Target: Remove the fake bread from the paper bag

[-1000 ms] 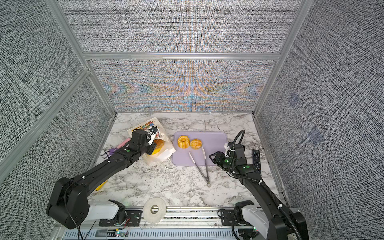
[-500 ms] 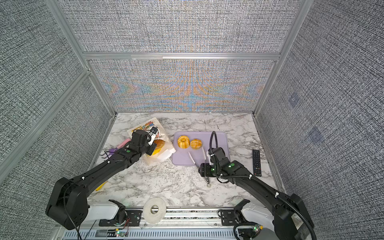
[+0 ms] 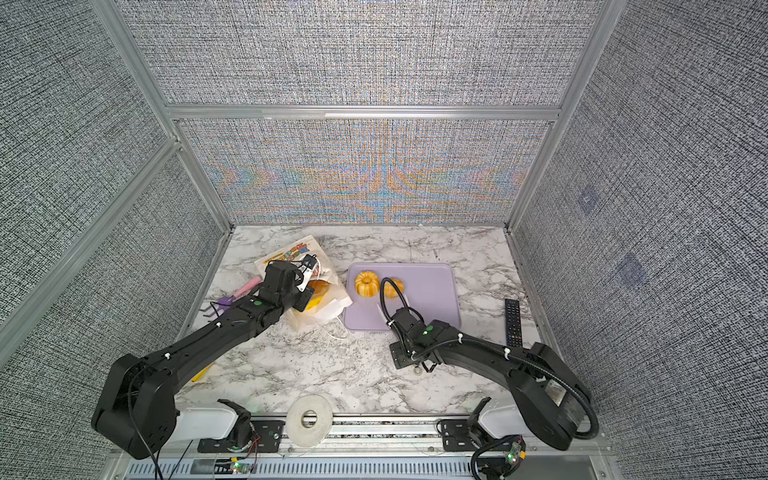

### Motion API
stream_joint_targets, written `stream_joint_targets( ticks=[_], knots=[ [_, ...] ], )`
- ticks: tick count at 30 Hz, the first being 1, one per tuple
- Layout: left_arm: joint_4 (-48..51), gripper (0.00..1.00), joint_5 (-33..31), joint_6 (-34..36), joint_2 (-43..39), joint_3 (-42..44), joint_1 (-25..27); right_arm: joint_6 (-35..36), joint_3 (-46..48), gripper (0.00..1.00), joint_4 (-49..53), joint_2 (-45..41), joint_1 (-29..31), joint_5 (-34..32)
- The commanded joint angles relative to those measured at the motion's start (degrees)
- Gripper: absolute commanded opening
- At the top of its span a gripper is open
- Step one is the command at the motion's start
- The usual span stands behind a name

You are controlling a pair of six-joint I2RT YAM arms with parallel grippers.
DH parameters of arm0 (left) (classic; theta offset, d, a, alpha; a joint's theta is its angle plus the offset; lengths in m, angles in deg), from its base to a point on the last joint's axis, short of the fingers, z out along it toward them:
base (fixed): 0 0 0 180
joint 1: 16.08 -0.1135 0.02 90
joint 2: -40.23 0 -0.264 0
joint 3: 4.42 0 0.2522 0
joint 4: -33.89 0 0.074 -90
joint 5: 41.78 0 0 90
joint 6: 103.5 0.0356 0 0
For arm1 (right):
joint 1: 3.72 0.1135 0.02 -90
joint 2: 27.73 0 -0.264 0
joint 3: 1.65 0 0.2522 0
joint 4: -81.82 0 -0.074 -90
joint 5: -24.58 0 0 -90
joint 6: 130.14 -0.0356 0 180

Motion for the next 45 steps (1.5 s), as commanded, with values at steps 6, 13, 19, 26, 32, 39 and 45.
stream_joint_targets(
  ticks=[6,13,19,26,32,39,45],
  knots=[
    [-1.0,0.0,-0.3,-0.2,-0.2,0.4,0.0,-0.2,-2.2,0.71,-3.3,5.3,1.2,-6.0],
    [-0.9,0.0,-0.2,-0.2,0.1,0.2,0.0,0.6,-2.9,0.53,-3.5,8.0,1.2,-8.5],
    [-1.0,0.0,-0.1,-0.2,0.1,0.2,0.0,-0.4,-5.1,0.36,-0.5,6.1,2.3,-8.1],
    [-1.0,0.0,0.1,-0.2,0.0,0.0,0.0,-2.5,-8.4,0.36,4.7,-2.2,1.1,2.9],
    [-0.9,0.0,-0.1,-0.1,-0.3,0.0,0.0,-3.5,-10.8,0.36,9.4,-4.5,-0.7,9.4],
    [-0.9,0.0,-0.2,0.0,-0.5,0.1,0.0,-4.2,-14.2,0.37,12.5,-5.9,-1.5,10.4],
    [-1.0,0.0,-0.5,0.0,-0.8,0.1,0.0,-5.3,-17.0,0.37,14.8,-7.9,-1.6,8.5]
  ],
)
